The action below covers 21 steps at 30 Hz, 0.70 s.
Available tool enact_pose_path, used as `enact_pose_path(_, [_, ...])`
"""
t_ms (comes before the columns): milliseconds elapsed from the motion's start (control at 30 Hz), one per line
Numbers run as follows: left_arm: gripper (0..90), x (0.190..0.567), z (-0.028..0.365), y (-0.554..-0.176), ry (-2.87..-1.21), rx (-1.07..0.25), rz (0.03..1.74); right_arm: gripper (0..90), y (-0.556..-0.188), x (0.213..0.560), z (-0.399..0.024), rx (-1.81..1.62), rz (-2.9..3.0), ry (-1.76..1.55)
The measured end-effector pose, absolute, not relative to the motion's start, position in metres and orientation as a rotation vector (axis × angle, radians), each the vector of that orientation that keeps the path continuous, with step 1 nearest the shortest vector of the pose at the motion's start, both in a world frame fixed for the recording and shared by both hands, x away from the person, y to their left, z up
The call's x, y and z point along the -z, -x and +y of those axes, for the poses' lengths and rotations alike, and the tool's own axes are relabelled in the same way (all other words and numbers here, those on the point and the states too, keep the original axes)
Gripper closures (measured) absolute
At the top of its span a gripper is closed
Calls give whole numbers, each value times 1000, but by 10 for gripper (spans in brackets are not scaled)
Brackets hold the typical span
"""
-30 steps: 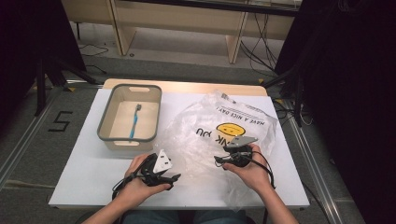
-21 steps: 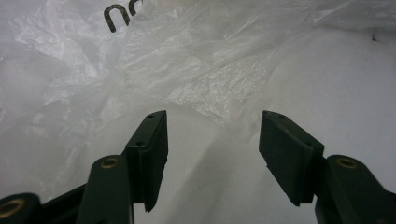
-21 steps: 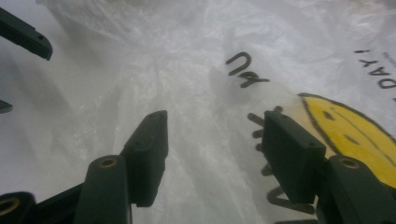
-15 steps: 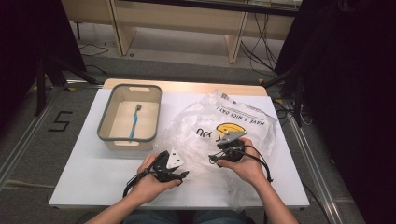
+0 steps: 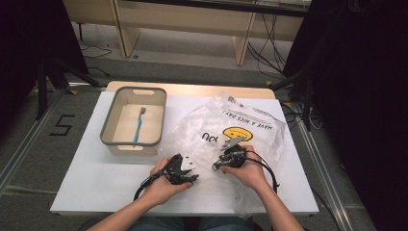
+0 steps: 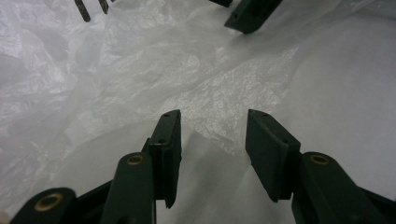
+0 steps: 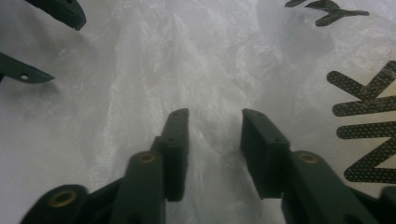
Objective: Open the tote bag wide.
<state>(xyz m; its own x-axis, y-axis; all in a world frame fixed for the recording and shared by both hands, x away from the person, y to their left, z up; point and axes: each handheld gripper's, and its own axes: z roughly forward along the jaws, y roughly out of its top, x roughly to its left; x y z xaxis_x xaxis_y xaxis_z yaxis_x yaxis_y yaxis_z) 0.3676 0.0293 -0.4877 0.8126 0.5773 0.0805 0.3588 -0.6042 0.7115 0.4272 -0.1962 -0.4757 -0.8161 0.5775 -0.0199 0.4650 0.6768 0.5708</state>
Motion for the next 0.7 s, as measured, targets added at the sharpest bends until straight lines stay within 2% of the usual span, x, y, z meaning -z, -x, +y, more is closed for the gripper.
enact_pose_path(233, [563,489,27,-369,-2290,-390,682,855,-431,476,-199,-852,2680,-892])
enact_pose_path(300, [563,489,27,-369,-2295,-391,677,892,-430,475,-199,-846,2672,-891])
enact_pose_path(700, [563,489,27,-369,-2295,-403,668,900,-424,443,-212,-990,2482,-915])
